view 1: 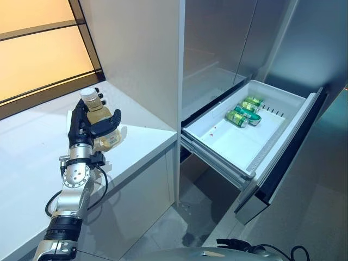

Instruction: Put drinks into fridge and close the fridge

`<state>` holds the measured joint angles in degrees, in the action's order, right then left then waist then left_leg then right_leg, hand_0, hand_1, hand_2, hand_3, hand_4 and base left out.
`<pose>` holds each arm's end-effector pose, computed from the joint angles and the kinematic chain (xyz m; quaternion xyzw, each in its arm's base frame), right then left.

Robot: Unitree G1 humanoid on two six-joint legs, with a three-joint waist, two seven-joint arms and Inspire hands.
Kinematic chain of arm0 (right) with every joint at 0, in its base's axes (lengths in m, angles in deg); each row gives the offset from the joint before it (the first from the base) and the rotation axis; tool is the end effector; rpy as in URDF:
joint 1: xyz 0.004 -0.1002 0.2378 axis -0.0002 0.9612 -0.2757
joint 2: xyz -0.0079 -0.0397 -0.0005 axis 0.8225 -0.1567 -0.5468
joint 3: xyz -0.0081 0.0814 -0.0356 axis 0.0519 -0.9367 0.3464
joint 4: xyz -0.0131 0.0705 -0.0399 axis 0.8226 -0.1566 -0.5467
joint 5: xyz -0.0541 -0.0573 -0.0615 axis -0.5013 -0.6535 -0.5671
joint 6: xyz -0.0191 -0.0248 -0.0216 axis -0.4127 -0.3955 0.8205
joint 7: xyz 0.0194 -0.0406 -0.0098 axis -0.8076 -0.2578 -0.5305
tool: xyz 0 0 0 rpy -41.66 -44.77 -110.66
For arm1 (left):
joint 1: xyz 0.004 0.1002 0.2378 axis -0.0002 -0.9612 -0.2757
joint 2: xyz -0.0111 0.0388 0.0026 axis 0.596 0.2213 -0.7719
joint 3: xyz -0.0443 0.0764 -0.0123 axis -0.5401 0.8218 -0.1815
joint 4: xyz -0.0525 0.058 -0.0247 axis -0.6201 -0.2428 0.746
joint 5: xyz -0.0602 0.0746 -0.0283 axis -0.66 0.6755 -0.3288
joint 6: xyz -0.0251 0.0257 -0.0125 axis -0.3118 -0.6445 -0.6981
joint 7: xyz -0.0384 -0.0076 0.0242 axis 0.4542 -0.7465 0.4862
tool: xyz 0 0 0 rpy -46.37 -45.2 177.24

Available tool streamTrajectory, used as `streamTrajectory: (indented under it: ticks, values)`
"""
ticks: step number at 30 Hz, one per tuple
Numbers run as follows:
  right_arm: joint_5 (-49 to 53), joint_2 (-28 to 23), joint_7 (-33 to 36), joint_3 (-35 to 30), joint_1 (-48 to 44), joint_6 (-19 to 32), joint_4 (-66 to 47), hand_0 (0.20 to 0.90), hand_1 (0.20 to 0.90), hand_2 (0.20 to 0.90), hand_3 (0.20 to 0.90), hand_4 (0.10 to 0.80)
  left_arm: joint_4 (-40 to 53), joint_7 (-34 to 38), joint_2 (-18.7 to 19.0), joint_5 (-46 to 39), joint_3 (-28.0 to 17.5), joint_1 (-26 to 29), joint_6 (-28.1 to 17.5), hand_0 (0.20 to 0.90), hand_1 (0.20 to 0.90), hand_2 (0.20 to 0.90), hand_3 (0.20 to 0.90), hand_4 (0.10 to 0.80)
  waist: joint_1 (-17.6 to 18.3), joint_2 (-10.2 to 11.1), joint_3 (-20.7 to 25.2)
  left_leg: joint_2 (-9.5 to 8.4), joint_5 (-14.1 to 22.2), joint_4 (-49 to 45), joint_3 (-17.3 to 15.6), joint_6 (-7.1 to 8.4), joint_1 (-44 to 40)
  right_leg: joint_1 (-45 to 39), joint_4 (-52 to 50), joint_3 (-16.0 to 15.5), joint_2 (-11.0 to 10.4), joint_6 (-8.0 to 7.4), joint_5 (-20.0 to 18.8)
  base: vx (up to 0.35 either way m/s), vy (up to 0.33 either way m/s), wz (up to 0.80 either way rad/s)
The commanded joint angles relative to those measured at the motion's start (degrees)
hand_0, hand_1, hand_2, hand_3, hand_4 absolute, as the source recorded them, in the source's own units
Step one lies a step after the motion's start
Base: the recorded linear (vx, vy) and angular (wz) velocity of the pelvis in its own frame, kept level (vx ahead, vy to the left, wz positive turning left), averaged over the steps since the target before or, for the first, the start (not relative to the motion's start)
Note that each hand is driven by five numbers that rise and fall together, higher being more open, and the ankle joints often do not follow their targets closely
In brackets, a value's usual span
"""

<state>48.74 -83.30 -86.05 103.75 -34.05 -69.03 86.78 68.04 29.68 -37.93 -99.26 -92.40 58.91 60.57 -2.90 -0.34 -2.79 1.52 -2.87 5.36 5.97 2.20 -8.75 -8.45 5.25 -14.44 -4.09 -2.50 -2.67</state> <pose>0.0798 -0.2147 -0.0991 -0.0497 0.6085 0.1057 0.7849 0.2173 0.2452 0.0906 0.0459 -0.1237 0.1543 0.9792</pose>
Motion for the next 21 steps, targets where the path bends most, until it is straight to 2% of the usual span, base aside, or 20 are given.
streamTrajectory:
  ticks: [1,8,11,12,13,14,16,17,19,21]
  values:
    - [-2.3,0.0,-1.2,2.8,0.5,0.2,0.1,0.9,0.9,0.9,0.9,0.8,3.3,1.1,1.9,-0.1,-3.1,7.2,-7.3,0.3,0.3,0.3,0.2,0.1,-0.2,1.3,1.3,-2.14,3.9,-0.4,-7.4,-2.3,-0.5,-1.5,-3.0,4.5,0.9,-0.01,4.0,0.0,0.0,0.0]
    - [-1.5,0.1,-1.1,3.1,0.1,0.5,0.1,0.9,0.9,0.9,0.9,0.8,4.3,0.5,4.2,4.8,-1.9,7.5,-7.0,0.3,0.3,0.3,0.2,0.1,-0.4,0.9,1.4,-2.22,3.8,-0.4,-7.2,-2.35,-0.5,-1.6,-3.0,4.6,0.9,0.01,4.1,0.0,0.0,0.0]
    - [-1.0,0.2,-1.2,3.1,0.0,1.0,0.4,0.9,0.9,0.9,0.9,0.8,5.3,-1.3,4.8,1.8,-1.6,7.8,-8.5,0.3,0.3,0.3,0.2,0.1,-0.4,0.9,1.5,-2.26,3.9,-0.4,-7.2,-2.35,-0.5,-1.6,-2.9,4.6,0.9,-0.05,4.0,0.0,0.0,0.0]
    - [-0.5,0.2,-1.3,2.9,-0.1,1.7,0.7,0.9,0.9,0.9,0.9,0.8,6.4,-3.3,4.4,-3.6,-1.8,8.0,-9.9,0.3,0.3,0.3,0.2,0.1,-0.5,0.9,1.5,-2.27,3.9,-0.4,-7.1,-2.34,-0.5,-1.7,-2.8,4.6,0.9,-0.06,4.0,0.0,0.0,0.0]
    - [0.4,0.2,-1.1,2.7,-0.1,2.6,0.5,0.9,0.9,0.9,0.9,0.8,8.4,-7.5,2.8,-13.9,-2.1,8.2,-10.5,0.3,0.3,0.3,0.2,0.1,-0.5,1.0,1.5,-2.29,3.9,-0.4,-7.0,-2.34,-0.5,-1.7,-2.7,4.6,0.9,-0.06,4.0,0.0,0.0,0.0]
    - [0.8,0.1,-1.2,2.6,-0.1,2.9,0.2,0.9,0.9,0.9,0.9,0.8,9.2,-9.6,1.8,-18.3,-2.4,8.1,-10.2,0.3,0.3,0.3,0.2,0.1,-0.5,1.0,1.5,-2.27,3.9,-0.4,-6.9,-2.31,-0.5,-1.7,-2.7,4.6,1.0,-0.06,3.9,0.0,0.0,0.0]
    - [3.1,0.3,-0.6,2.4,-0.4,4.4,-3.2,0.9,0.9,0.9,0.9,0.8,12.8,-17.0,-3.8,-33.9,-2.8,7.9,-9.4,0.3,0.3,0.3,0.2,0.1,-0.4,1.0,1.3,-2.26,3.8,-0.4,-6.6,-2.24,-0.5,-1.7,-2.6,4.7,1.0,0.1,3.6,0.0,0.0,0.0]
    - [3.5,0.4,-0.4,2.4,-0.4,4.6,-4.4,0.9,0.9,0.9,0.9,0.8,13.5,-18.0,-4.8,-36.2,-2.8,7.8,-9.2,0.3,0.3,0.3,0.2,0.1,-0.3,0.9,1.2,-2.25,3.8,-0.4,-6.5,-2.24,-0.6,-1.8,-2.6,4.8,1.0,0.15,3.6,0.0,0.0,0.0]
    - [4.7,1.3,0.2,2.4,-1.1,5.1,-12.3,0.9,0.9,0.9,0.9,0.8,17.5,-23.7,-9.4,-44.3,-1.7,7.6,-7.5,0.3,0.3,0.3,0.2,0.1,0.0,1.0,0.9,-2.28,3.6,-0.4,-6.2,-2.31,-0.6,-1.7,-2.7,5.1,1.1,0.42,3.4,0.0,0.0,0.0]
    - [4.9,1.4,0.4,3.1,-1.3,6.3,-18.6,0.9,0.9,0.9,0.9,0.8,19.2,-26.6,-10.8,-46.9,-0.6,7.7,-7.4,0.3,0.3,0.3,0.2,0.1,0.3,1.0,0.8,-2.28,3.6,-0.4,-6.0,-2.31,-0.6,-1.6,-2.8,5.3,1.1,0.49,3.3,0.0,0.0,0.0]
